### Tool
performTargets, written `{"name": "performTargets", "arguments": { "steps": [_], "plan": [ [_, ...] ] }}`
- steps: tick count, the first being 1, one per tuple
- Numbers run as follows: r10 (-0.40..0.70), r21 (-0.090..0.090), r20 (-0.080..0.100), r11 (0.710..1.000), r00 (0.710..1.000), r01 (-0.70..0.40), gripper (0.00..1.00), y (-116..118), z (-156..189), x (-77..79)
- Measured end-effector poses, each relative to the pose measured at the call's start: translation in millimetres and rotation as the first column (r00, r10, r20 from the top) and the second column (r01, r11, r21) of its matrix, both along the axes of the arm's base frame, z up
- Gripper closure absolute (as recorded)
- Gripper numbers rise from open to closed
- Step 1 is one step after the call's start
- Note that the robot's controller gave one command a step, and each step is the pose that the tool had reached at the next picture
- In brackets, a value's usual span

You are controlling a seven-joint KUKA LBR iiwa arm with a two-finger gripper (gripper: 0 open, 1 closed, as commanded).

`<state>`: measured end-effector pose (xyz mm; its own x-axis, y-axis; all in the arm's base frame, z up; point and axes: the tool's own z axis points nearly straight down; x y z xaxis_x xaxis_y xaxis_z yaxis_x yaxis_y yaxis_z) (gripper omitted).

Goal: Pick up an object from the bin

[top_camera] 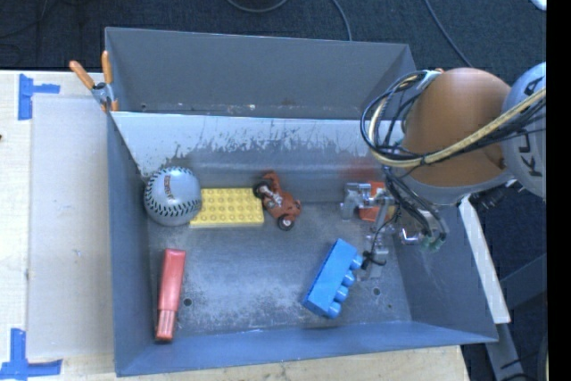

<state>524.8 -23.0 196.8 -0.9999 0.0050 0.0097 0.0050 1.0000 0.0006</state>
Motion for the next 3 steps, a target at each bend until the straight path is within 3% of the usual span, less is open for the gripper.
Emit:
{"name": "performTargets", "arguments": {
  "steps": [1, 2, 3],
  "plan": [
    [0.000, 0.000, 0.008, 1.000, 1.000, 0.000, 0.00, 0, 4, 1.6],
    [0.113, 0.000, 0.009, 0.994, 0.994, -0.113, 0.00, -7, -30, 5.0],
    [0.348, 0.003, 0.005, 0.937, 0.937, -0.348, 0.00, -14, -42, 19.8]
  ]
}}
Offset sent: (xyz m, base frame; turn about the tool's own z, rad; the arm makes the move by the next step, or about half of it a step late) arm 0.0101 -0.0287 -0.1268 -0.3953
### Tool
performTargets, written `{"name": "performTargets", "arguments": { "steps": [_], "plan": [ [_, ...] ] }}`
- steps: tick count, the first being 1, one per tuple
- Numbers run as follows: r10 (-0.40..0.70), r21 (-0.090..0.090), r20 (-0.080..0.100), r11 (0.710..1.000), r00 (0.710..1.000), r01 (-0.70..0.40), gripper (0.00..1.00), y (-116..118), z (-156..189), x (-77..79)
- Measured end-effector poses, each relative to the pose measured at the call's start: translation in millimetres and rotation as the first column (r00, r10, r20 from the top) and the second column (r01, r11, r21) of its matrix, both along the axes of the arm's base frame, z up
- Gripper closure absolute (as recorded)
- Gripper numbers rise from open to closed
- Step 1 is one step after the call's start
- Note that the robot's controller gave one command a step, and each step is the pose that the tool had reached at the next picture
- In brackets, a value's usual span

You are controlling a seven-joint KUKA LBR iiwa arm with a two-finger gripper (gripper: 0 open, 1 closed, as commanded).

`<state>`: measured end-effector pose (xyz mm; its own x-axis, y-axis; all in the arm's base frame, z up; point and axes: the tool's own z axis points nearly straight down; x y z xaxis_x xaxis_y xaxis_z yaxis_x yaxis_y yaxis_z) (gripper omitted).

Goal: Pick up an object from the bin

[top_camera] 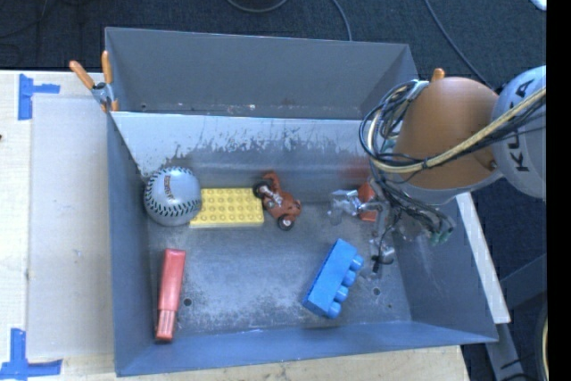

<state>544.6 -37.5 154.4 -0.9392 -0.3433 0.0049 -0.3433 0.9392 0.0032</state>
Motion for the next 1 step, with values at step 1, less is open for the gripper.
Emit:
{"name": "performTargets", "arguments": {
  "steps": [1],
  "plan": [
    [0.062, 0.000, 0.004, 0.998, 0.998, -0.062, 0.00, -1.7, -6.0, 3.0]
  ]
}}
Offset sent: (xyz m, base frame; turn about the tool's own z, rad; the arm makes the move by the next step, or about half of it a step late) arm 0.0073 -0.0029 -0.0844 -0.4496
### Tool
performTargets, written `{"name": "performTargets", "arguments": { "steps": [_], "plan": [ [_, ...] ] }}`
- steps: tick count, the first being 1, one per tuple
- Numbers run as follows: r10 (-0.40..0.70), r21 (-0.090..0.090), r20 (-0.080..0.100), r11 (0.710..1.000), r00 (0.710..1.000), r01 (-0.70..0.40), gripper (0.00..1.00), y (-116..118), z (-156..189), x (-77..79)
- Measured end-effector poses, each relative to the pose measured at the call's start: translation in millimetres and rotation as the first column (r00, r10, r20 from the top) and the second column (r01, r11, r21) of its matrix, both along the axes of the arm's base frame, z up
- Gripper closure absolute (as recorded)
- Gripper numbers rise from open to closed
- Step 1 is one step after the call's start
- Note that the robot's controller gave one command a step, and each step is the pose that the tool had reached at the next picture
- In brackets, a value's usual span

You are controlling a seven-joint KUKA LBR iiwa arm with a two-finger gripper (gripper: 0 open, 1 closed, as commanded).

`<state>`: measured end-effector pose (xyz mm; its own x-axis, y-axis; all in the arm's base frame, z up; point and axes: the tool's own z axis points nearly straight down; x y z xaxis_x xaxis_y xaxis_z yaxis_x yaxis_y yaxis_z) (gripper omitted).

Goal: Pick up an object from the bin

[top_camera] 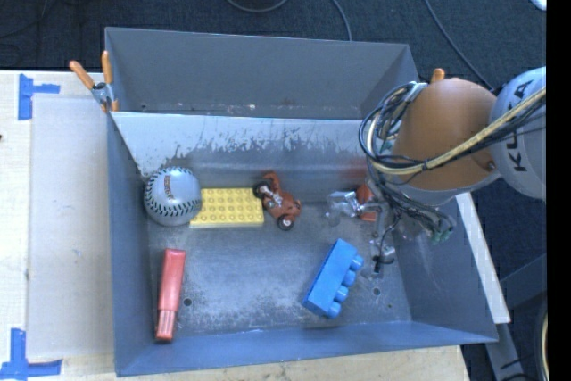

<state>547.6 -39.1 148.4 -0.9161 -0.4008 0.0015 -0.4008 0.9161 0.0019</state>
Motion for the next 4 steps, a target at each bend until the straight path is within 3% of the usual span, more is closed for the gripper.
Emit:
{"name": "performTargets", "arguments": {
  "steps": [1, 2, 4],
  "plan": [
    [0.294, 0.001, 0.001, 0.956, 0.956, -0.294, 0.00, 0, -49, 3.5],
    [0.368, 0.004, 0.000, 0.930, 0.930, -0.368, 1.00, -8, -79, 2.6],
    [0.368, 0.007, -0.006, 0.930, 0.930, -0.368, 1.00, -8, -71, 0.5]
  ]
}}
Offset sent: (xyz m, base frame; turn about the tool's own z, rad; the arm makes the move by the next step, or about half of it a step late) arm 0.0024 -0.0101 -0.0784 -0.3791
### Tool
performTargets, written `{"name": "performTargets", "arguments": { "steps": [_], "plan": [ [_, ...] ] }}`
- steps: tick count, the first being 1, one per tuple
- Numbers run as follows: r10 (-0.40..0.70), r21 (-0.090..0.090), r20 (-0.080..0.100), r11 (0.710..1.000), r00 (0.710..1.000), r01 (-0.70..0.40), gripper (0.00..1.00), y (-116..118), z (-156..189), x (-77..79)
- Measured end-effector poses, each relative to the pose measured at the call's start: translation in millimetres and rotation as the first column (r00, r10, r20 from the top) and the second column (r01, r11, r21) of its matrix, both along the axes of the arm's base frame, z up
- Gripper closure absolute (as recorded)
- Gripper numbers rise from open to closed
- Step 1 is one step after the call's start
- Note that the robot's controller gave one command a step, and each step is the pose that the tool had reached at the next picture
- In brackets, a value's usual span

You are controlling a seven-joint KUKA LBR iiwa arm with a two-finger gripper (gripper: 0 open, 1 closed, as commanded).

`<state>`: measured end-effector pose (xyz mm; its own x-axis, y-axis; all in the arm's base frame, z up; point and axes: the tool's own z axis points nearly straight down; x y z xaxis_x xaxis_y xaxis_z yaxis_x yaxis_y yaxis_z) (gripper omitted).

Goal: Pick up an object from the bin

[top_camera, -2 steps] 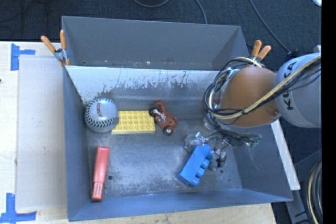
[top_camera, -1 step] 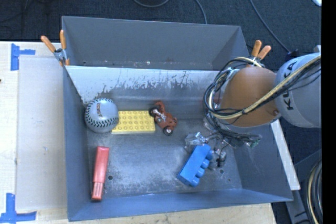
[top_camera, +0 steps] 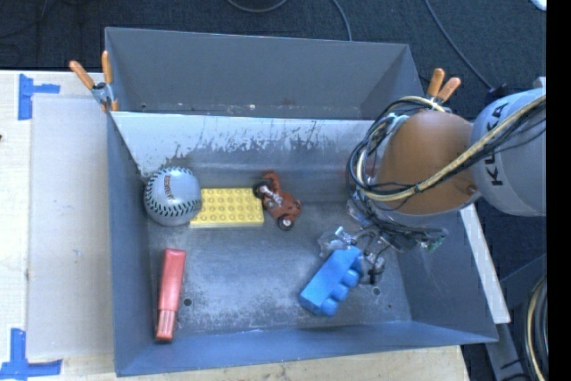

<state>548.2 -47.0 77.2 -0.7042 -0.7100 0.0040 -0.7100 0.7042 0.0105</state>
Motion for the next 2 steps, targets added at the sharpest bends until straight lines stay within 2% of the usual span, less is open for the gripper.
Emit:
{"name": "performTargets", "arguments": {
  "steps": [1, 2],
  "plan": [
    [-0.001, 0.001, -0.004, 1.000, 1.000, 0.001, 1.00, 0, 23, -1.0],
    [-0.002, 0.000, 0.000, 1.000, 1.000, 0.002, 1.00, 0, 45, 0.2]
  ]
}}
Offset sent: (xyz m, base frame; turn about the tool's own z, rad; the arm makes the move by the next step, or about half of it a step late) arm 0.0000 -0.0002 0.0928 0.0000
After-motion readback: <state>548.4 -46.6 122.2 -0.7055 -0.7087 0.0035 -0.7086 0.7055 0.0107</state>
